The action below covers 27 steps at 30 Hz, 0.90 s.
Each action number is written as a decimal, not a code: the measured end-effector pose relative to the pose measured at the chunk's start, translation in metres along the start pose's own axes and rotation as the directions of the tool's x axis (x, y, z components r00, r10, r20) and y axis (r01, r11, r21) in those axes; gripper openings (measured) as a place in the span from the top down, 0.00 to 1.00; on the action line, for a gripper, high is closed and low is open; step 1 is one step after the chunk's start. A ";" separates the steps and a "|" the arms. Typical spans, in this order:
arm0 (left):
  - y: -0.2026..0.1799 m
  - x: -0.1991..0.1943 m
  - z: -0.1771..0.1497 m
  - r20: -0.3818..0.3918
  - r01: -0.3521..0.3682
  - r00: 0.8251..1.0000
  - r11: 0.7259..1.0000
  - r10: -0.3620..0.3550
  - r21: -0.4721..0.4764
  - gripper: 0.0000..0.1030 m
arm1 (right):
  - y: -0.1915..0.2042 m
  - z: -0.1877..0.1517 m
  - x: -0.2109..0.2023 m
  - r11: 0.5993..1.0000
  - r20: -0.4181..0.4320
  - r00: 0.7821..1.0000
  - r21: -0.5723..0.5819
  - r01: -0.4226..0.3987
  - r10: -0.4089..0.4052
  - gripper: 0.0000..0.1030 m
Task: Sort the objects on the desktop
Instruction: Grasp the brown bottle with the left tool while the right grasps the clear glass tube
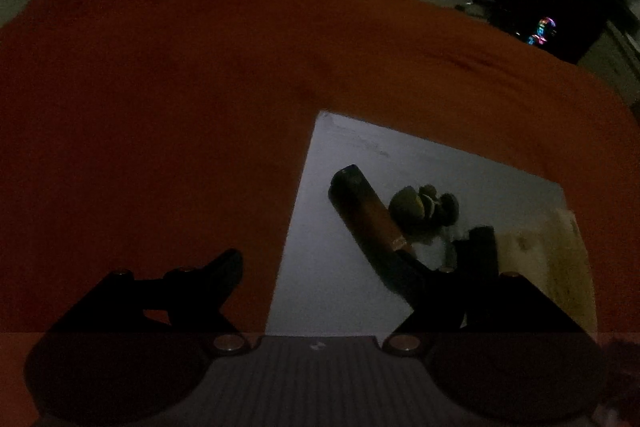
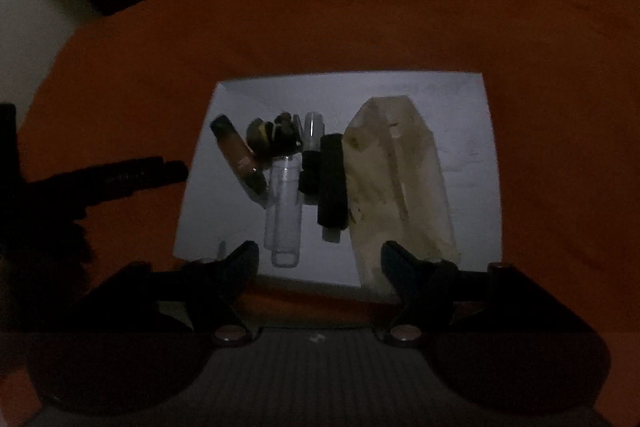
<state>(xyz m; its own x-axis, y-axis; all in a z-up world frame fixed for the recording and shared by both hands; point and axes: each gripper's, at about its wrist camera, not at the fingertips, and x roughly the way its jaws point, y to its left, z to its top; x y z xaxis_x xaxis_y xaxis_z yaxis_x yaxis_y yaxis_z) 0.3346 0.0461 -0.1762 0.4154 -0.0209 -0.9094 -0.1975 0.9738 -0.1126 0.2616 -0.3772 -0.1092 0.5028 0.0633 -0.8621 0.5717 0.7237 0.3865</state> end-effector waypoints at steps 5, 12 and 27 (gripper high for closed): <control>-0.004 0.016 0.010 -0.001 0.017 1.000 0.999 -0.017 -0.030 0.24 | 0.017 0.007 0.029 0.999 -0.019 0.999 -0.025 0.031 -0.031 0.33; -0.006 0.037 0.017 -0.016 0.033 0.999 0.993 -0.035 -0.114 0.27 | 0.036 0.002 0.054 0.994 -0.019 0.997 -0.081 0.078 -0.080 0.34; -0.015 0.078 0.014 -0.068 0.041 0.996 0.991 -0.050 -0.124 0.41 | 0.030 -0.001 0.092 0.989 -0.047 0.991 -0.083 0.122 -0.127 0.39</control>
<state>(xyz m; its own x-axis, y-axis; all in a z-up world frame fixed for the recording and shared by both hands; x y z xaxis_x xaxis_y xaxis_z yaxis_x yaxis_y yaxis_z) 0.3825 0.0330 -0.2395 0.3631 -0.0850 -0.9279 -0.2891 0.9364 -0.1989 0.3244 -0.3489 -0.1772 0.3954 0.0034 -0.9185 0.5729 0.7807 0.2495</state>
